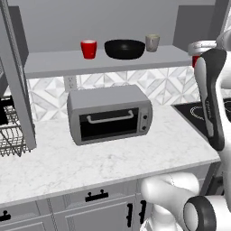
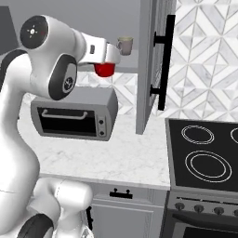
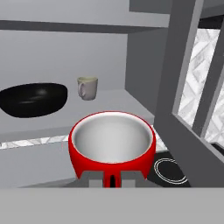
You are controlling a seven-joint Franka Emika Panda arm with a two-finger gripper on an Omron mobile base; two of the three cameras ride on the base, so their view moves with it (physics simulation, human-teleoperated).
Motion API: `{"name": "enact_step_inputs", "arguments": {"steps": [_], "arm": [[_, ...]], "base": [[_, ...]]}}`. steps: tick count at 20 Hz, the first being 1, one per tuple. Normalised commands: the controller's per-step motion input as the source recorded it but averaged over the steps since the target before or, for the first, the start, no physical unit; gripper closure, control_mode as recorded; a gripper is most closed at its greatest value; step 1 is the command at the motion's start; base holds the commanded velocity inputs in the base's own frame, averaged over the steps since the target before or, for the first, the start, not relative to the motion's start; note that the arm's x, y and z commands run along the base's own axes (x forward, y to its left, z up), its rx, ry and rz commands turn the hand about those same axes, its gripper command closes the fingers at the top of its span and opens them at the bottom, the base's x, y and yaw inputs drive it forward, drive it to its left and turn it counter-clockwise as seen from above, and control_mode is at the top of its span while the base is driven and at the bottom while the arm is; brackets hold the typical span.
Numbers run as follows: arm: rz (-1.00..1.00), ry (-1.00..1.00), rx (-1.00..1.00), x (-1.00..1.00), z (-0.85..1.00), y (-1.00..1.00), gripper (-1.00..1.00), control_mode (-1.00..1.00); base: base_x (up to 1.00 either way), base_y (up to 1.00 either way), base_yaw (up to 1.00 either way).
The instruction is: Gather all objects into one cabinet and sort the glasses and bowls to opposite sides.
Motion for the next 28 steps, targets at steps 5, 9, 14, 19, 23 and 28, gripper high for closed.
{"name": "enact_step_inputs", "arguments": {"steps": [5, 9, 14, 19, 23, 28], "arm": [[-0.02, 0.0, 0.0, 0.78, 0.0, -0.04, 1.0, -1.0], [-0.09, 0.0, 0.0, 0.72, -0.07, -0.38, 1.0, -1.0], [-0.07, 0.0, 0.0, 0.81, -0.01, -0.24, 1.0, -1.0], [-0.01, 0.0, 0.0, 0.7, -0.01, 0.0, 1.0, -1.0], [0.0, 0.0, 0.0, 0.61, -0.02, -0.26, 1.0, -1.0], [0.0, 0.0, 0.0, 0.56, -0.08, -0.34, 1.0, -1.0]], "base": [[0.0, 0.0, 0.0], [0.0, 0.0, 0.0], [0.0, 0.0, 0.0], [0.0, 0.0, 0.0], [0.0, 0.0, 0.0], [0.0, 0.0, 0.0]]}}
